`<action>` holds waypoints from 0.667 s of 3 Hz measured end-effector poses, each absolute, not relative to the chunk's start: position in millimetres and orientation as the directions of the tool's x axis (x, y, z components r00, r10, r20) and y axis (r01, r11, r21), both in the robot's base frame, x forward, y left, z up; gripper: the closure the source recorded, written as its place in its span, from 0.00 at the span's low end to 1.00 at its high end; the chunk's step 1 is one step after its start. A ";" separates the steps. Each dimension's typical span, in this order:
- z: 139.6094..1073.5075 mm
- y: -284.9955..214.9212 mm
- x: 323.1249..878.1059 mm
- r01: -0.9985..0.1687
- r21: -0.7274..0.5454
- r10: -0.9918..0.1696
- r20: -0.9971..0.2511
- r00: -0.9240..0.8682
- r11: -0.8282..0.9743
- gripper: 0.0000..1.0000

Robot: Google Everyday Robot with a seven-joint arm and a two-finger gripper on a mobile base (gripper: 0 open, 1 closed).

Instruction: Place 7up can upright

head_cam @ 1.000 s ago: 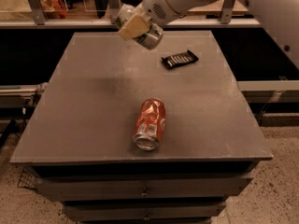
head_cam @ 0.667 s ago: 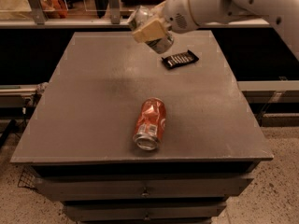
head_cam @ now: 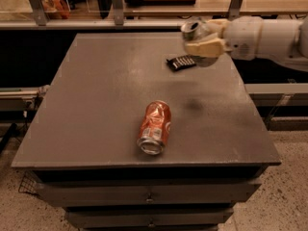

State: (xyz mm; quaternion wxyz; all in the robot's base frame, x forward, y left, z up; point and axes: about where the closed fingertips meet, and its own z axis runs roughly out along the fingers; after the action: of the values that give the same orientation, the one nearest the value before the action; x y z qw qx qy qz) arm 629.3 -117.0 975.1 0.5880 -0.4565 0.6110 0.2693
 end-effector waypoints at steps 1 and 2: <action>964.4 -174.1 615.0 -0.844 -0.258 -0.173 -0.965 0.198 0.470 1.00; 947.9 -199.5 607.5 -0.838 -0.249 -0.099 -0.968 0.230 0.485 1.00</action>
Offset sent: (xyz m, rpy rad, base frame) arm -0.0312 -0.1180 -0.0494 0.2411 -0.1567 -0.0220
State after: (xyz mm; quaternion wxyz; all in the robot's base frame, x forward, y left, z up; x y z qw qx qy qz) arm 607.5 -199.5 947.9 0.6604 -0.4231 0.5536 0.2800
